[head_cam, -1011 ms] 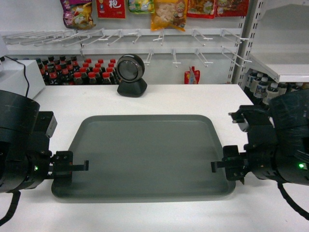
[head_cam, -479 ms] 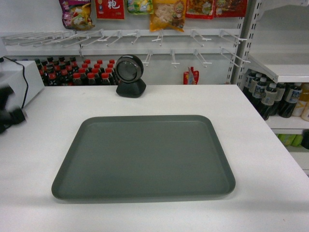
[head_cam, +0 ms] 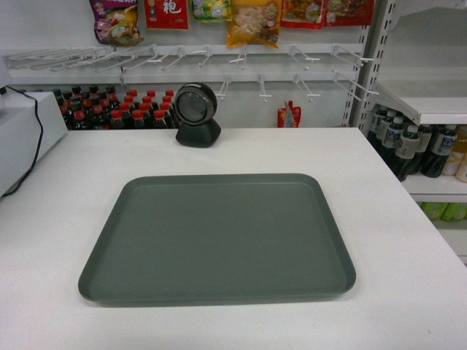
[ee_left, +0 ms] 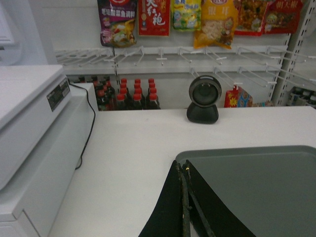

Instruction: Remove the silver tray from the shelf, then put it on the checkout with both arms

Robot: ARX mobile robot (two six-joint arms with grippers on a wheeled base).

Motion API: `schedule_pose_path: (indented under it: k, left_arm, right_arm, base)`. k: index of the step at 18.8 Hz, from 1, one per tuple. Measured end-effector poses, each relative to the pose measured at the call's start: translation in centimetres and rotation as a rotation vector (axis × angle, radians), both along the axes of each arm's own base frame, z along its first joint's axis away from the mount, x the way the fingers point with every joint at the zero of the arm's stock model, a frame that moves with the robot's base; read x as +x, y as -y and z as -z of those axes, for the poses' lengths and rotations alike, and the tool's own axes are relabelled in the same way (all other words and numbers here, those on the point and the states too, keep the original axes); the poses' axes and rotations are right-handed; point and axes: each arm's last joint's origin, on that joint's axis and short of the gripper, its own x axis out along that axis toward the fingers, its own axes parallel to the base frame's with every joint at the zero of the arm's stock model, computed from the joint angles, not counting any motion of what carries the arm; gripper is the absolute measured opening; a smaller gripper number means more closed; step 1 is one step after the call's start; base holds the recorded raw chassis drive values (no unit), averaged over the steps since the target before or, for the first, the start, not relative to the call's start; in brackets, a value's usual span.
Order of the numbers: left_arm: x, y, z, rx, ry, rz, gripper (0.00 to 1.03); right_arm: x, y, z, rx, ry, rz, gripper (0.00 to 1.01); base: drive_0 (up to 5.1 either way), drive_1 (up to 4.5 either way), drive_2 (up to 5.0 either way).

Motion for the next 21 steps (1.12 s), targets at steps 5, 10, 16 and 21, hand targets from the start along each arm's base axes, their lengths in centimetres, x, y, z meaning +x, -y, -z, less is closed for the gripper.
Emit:
schedule_pose_path:
  k: [5, 10, 16, 21]
  left_arm:
    - [-1.6, 0.0, 0.5, 0.000, -0.029, 0.000, 0.01]
    - [-3.4, 0.0, 0.2, 0.000, -0.021, 0.000, 0.01]
    - [-4.7, 0.0, -0.4, 0.000, 0.004, 0.000, 0.01]
    - [-5.6, 0.0, -0.5, 0.000, 0.011, 0.000, 0.01]
  right_arm:
    - [-1.5, 0.0, -0.9, 0.000, -0.011, 0.000, 0.02]
    - [-3.5, 0.0, -1.5, 0.000, 0.008, 0.000, 0.02]
    - [-4.9, 0.0, -2.2, 0.000, 0.033, 0.000, 0.02]
    - [-5.9, 0.0, -2.4, 0.000, 0.043, -0.001, 0.02]
  base:
    - [0.0, 0.00, 0.0]
    - [0.0, 0.00, 0.0]
    - [0.0, 0.00, 0.0]
    - [0.0, 0.00, 0.0]
